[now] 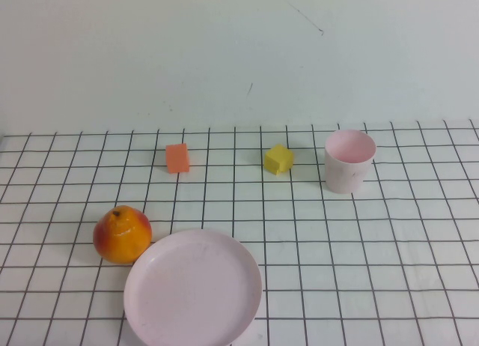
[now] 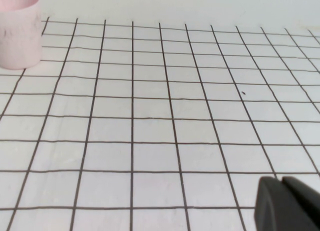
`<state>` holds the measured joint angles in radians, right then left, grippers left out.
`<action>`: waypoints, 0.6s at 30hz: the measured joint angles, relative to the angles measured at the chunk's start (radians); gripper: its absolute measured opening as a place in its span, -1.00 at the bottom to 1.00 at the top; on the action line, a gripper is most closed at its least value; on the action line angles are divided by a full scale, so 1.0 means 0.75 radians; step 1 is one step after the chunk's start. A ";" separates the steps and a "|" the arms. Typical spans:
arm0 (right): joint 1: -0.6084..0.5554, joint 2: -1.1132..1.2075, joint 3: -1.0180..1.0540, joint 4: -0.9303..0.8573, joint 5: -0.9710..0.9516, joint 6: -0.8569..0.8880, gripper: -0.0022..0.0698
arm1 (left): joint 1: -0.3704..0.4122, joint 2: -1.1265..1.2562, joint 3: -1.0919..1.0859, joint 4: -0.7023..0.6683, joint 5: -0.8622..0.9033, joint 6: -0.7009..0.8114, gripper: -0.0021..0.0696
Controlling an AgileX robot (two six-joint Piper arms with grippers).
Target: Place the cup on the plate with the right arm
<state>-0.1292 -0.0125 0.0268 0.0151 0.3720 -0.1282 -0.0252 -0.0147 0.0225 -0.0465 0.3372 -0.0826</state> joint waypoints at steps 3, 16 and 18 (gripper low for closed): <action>0.000 0.000 0.000 -0.020 -0.016 0.000 -0.95 | 0.000 0.000 0.000 0.000 0.000 0.000 -0.95; 0.000 0.000 0.003 -0.036 -1.010 -0.064 -0.95 | 0.000 0.000 0.000 0.000 0.000 0.000 -0.95; 0.000 0.000 0.003 -0.038 -1.141 -0.071 -0.95 | 0.000 0.000 0.000 0.000 0.000 0.000 -0.95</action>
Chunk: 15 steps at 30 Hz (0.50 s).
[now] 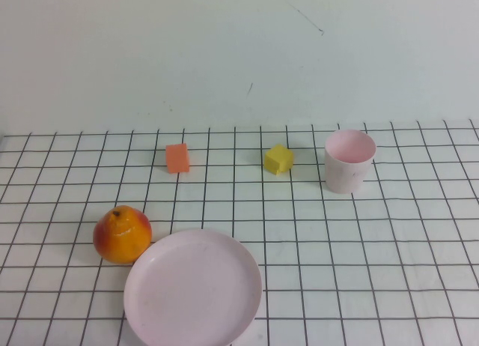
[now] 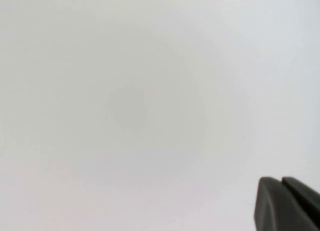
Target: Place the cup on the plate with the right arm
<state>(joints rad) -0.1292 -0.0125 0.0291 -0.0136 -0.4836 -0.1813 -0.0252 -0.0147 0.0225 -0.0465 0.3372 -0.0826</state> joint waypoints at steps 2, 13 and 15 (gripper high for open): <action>0.000 0.000 0.000 0.002 -0.122 0.000 -0.95 | 0.000 0.000 0.000 0.000 0.000 0.000 -0.95; 0.000 0.000 -0.007 0.083 -0.259 0.003 -0.95 | 0.000 0.000 0.000 0.000 0.000 0.000 -0.95; 0.000 0.000 -0.062 0.083 -0.148 0.003 -0.95 | 0.000 0.000 0.000 0.000 0.000 0.000 -0.95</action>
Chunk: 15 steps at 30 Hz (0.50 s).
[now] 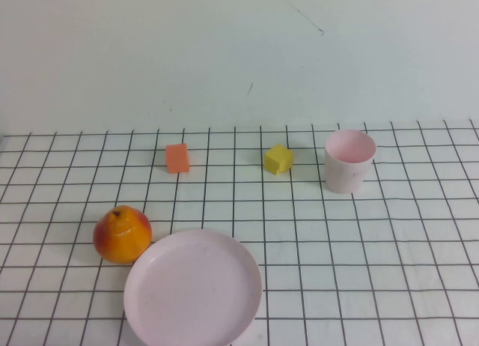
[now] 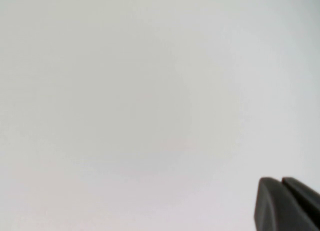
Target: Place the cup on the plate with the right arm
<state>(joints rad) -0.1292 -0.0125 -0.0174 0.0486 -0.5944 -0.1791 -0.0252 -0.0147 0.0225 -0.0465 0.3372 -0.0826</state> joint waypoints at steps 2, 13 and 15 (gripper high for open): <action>0.000 0.000 -0.102 0.000 0.174 0.000 -0.95 | 0.000 0.000 0.000 0.000 0.000 0.000 -0.95; 0.000 0.179 -0.749 0.000 0.853 -0.066 -0.95 | 0.000 0.000 0.000 0.000 0.000 0.000 -0.95; 0.000 0.261 -0.871 0.000 0.979 -0.069 -0.95 | 0.000 0.000 0.000 0.000 0.000 0.000 -0.95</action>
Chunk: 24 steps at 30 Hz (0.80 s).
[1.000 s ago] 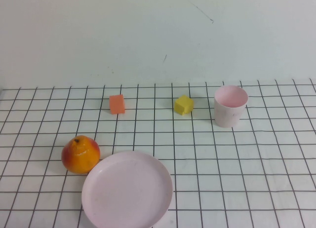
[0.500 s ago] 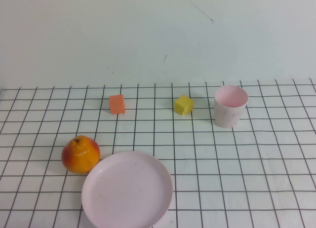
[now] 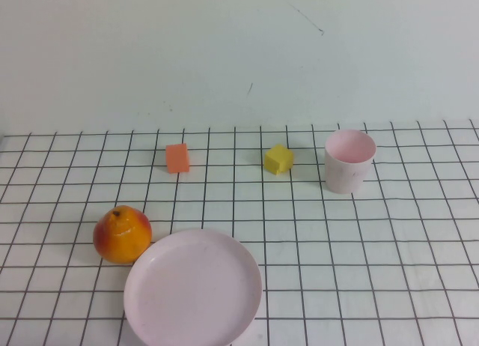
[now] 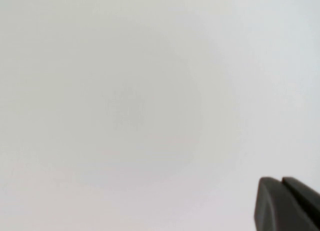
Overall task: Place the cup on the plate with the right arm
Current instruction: Pick up the cup from the table
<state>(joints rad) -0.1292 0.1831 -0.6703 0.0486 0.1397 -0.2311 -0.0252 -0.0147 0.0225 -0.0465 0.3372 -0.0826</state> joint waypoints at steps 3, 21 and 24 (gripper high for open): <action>0.000 0.125 -0.157 0.000 0.190 0.000 -0.95 | 0.000 0.000 0.000 0.000 0.000 0.000 -0.95; 0.003 1.263 -0.771 0.436 1.163 -0.514 -0.95 | 0.000 0.000 0.000 0.000 0.000 0.000 -0.95; 0.003 1.491 -0.839 0.439 1.160 -0.509 -0.94 | 0.000 0.000 0.000 0.000 0.000 0.000 -0.95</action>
<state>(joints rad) -0.1269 1.3017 -1.2998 0.3778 1.0101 -0.6125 -0.0252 -0.0147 0.0225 -0.0465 0.3372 -0.0826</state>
